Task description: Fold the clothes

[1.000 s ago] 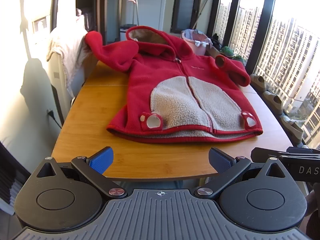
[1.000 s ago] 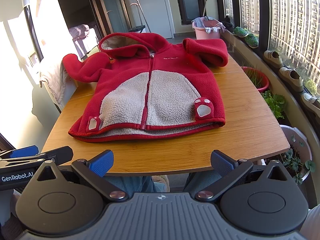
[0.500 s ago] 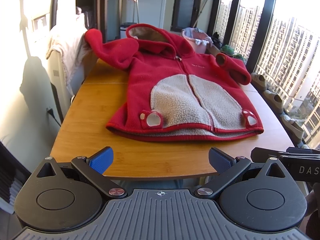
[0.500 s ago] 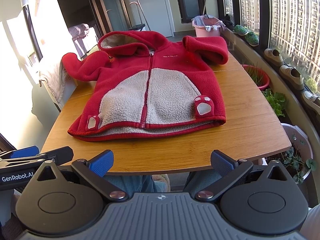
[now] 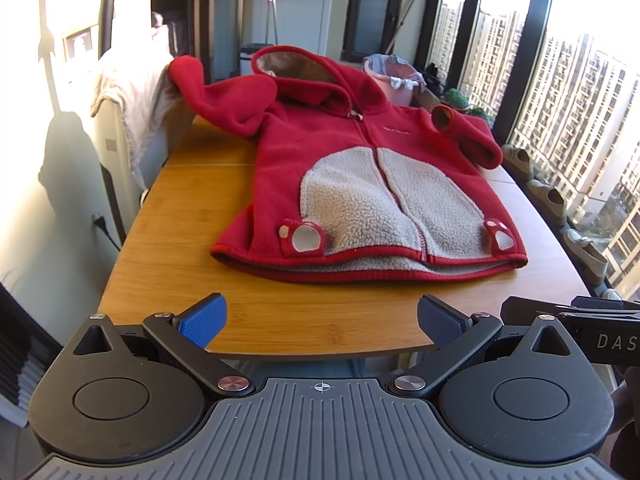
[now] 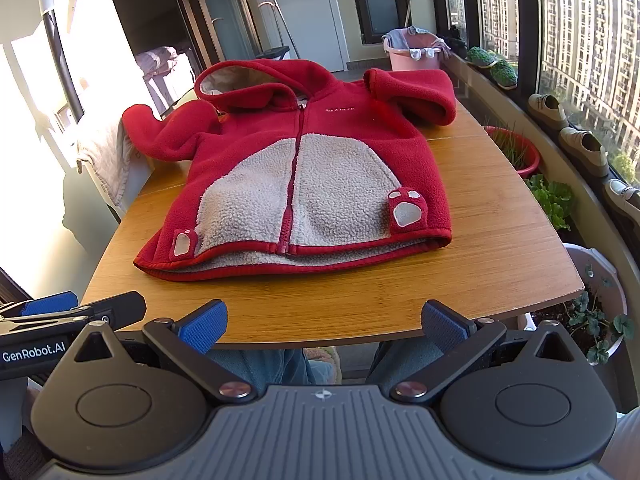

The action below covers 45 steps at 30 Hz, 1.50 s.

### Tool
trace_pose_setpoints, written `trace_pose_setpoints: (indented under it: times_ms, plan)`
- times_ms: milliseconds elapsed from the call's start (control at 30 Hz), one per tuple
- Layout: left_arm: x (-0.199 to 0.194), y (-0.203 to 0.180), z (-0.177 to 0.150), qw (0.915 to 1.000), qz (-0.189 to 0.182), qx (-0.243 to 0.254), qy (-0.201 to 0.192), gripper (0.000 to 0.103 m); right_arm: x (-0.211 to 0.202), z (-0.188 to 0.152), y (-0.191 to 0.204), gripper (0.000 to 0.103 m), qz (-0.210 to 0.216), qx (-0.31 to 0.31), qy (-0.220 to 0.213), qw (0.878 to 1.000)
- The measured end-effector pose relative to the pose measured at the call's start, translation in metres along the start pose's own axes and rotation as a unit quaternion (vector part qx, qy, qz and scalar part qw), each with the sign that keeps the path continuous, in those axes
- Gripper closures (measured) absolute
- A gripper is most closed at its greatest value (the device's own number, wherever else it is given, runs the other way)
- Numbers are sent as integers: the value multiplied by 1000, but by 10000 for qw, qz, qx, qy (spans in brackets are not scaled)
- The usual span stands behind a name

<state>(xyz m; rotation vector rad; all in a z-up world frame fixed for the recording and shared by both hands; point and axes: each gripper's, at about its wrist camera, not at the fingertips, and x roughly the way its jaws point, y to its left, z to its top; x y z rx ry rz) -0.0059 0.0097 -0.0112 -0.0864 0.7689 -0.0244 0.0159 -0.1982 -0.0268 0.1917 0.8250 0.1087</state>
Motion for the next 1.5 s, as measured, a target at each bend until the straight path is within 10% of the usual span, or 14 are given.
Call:
trace_pose_setpoints:
  times_ms: [700, 1133, 1500]
  plan:
    - [46, 12, 7, 9989, -327, -164, 288, 0, 34, 2, -9, 0, -236, 76, 216, 9995]
    - [118, 9, 56, 9920, -1182, 43, -443, 0, 64, 2, -24, 0, -384, 292, 491, 9976]
    - [150, 21, 37, 9912, -1320, 32, -69, 0, 70, 31, -22, 0, -631, 180, -206, 9976]
